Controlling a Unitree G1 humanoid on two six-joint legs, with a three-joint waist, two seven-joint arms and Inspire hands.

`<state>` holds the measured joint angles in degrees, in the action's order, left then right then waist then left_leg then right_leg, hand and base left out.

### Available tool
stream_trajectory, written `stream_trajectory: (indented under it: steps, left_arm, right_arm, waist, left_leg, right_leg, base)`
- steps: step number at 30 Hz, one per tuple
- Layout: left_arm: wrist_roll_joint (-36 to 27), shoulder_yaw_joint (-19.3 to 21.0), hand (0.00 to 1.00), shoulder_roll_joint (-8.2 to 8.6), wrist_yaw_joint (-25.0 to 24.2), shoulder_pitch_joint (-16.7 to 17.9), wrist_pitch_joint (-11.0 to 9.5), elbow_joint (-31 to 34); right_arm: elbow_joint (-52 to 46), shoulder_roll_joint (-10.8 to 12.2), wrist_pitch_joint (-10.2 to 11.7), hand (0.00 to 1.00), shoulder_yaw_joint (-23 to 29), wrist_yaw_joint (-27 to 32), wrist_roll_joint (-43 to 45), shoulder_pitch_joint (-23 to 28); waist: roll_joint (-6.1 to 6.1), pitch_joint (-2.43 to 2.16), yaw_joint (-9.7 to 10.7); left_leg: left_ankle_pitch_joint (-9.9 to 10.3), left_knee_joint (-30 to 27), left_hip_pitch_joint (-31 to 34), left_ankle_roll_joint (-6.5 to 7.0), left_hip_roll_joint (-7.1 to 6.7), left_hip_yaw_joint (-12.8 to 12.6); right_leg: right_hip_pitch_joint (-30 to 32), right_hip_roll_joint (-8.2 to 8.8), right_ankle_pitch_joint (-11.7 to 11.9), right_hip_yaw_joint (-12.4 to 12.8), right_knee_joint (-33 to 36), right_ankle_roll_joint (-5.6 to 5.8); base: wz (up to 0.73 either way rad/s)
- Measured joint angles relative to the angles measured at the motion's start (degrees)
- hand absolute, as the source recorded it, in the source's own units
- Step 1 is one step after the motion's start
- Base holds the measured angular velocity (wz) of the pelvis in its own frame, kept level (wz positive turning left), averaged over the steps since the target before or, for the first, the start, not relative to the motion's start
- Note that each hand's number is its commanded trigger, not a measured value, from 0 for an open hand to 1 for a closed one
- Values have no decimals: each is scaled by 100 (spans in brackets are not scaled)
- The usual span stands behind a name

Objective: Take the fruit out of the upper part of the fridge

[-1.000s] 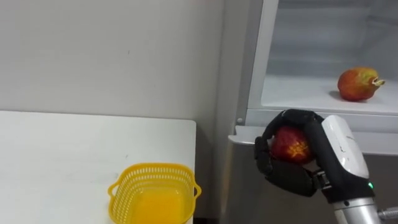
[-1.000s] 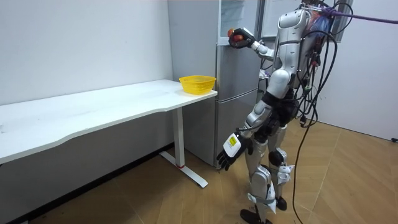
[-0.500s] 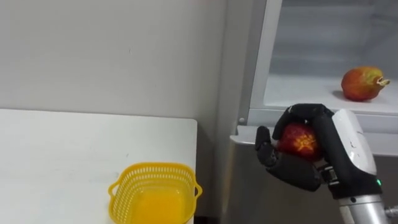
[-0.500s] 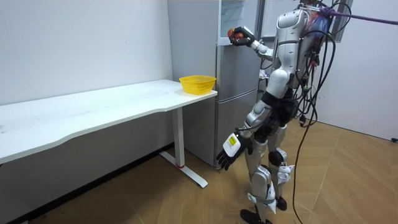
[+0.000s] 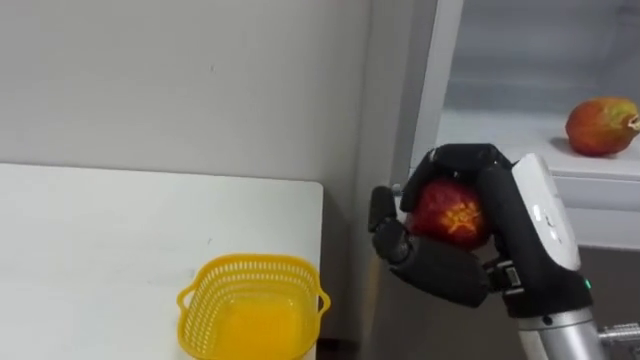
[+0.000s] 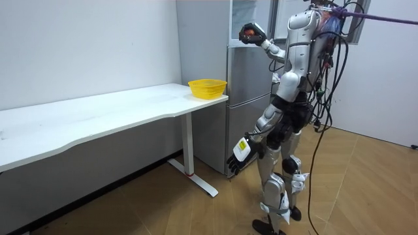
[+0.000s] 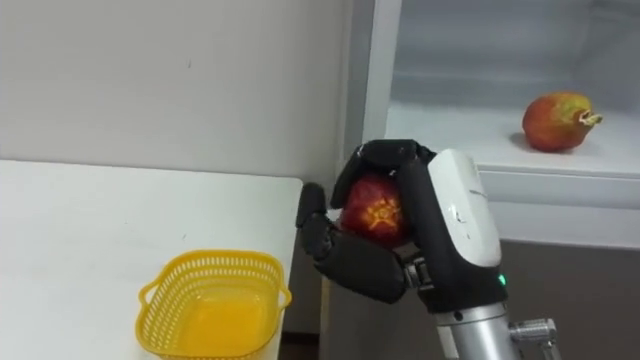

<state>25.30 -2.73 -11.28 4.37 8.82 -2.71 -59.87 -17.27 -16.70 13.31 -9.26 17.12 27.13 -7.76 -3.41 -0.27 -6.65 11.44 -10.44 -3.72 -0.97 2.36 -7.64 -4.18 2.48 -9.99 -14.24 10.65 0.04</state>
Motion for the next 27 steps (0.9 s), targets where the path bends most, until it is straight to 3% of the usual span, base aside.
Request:
stream_trajectory:
  steps: [9, 13, 17, 24, 27]
  left_arm:
    - [-12, -106, 0, -34, 0, -48, 14, -10]
    - [20, -70, 0, -38, -10, -49, 18, -8]
    - [32, -84, 0, -75, -9, -63, 31, -14]
    - [71, -92, 0, -65, -13, -55, 38, -79]
    - [76, -95, 0, -68, -30, -53, 110, -83]
  right_arm:
    - [-3, 109, -27, 100, -660, -249, 15, -461]
    - [3, 106, -45, 100, -860, -419, 245, -752]
    - [114, 120, -94, 100, -1157, -473, 526, -797]
    - [678, 254, -106, 100, -1455, -639, 1058, -827]
    - [1132, 259, -249, 100, -1466, -683, 1219, -990]
  waist:
    - [-55, 69, -200]
    - [-147, 96, -378]
    - [-229, 91, -492]
    - [-224, 100, -706]
    - [-219, 106, -799]
  left_leg:
    - [1, 1, 72, -2, 0, 115]
    - [-16, 0, 124, -14, -1, 200]
    - [-16, -34, 161, -14, -13, 335]
    - [-17, -31, 123, -12, -33, 431]
    - [-17, -11, 159, -12, -37, 484]
  right_leg:
    - [-20, 7, 1, -133, 6, -2]
    - [-16, 5, 1, -229, -6, -2]
    - [-58, 19, 1, -423, -11, -2]
    - [-133, 31, 0, -498, -15, 0]
    - [-132, 34, -1, -581, -15, 1]
  base:
    - [6]
    - [11]
    - [19]
    - [8]
    - [7]
